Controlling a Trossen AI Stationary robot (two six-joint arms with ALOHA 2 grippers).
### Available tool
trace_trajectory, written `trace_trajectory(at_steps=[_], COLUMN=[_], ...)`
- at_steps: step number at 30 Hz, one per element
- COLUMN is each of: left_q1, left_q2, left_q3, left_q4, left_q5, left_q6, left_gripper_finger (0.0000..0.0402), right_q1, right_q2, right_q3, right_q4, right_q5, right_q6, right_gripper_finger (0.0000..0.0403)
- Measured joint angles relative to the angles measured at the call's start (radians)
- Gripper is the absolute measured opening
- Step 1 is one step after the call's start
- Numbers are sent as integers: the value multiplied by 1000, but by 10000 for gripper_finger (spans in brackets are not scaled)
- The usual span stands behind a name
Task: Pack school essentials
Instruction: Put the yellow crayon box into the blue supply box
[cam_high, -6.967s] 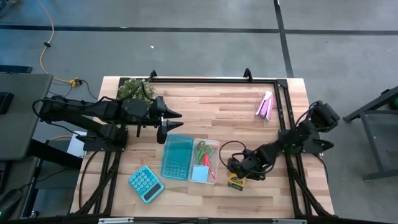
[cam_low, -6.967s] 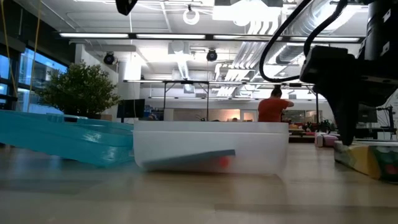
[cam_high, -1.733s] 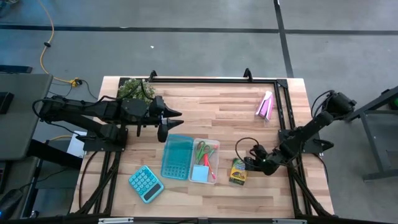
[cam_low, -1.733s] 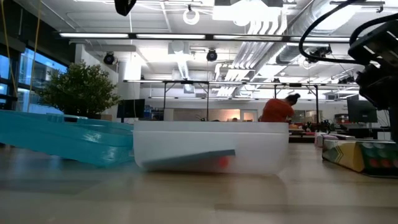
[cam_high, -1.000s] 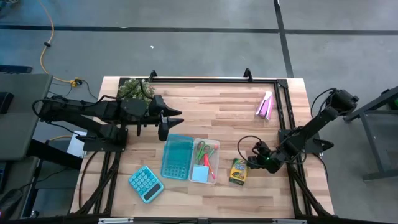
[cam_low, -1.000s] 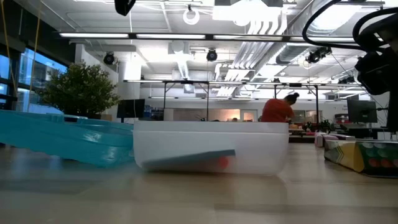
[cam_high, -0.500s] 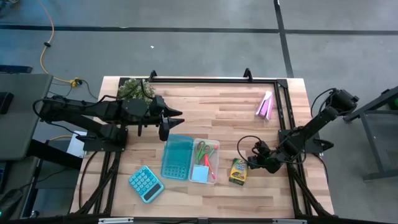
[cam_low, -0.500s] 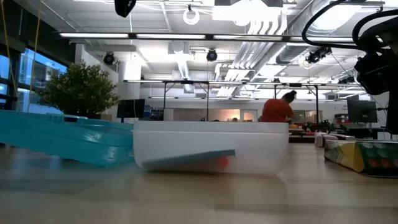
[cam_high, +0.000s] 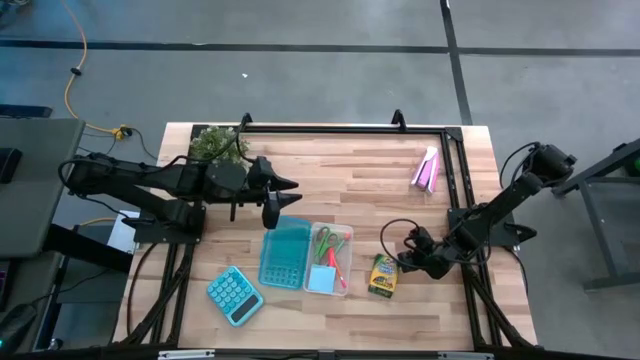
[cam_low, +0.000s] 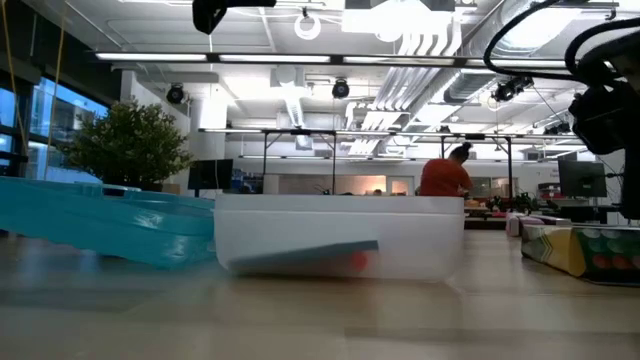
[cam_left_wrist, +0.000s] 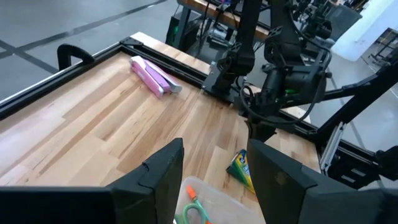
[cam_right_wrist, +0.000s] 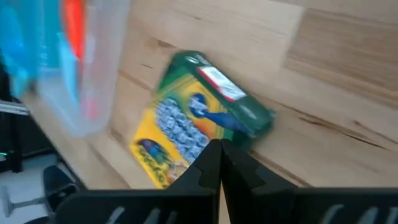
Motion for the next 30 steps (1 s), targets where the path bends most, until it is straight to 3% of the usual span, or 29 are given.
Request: trace_trajectory(at_steps=[11, 19, 30], left_q1=[0, 0, 0], left_q2=[0, 0, -1], left_q3=[0, 0, 0], left_q4=[0, 0, 0], left_q5=[0, 0, 0], left_q6=[-1, 1, 2], left_gripper_finger=[165, 165, 165], right_q1=[0, -2, -1], right_q2=[0, 8, 60], right_q3=[0, 1, 1], right_q4=[-38, 50, 50], right_q5=[-9, 15, -41], right_q6=[19, 11, 5], right_gripper_finger=[0, 0, 0])
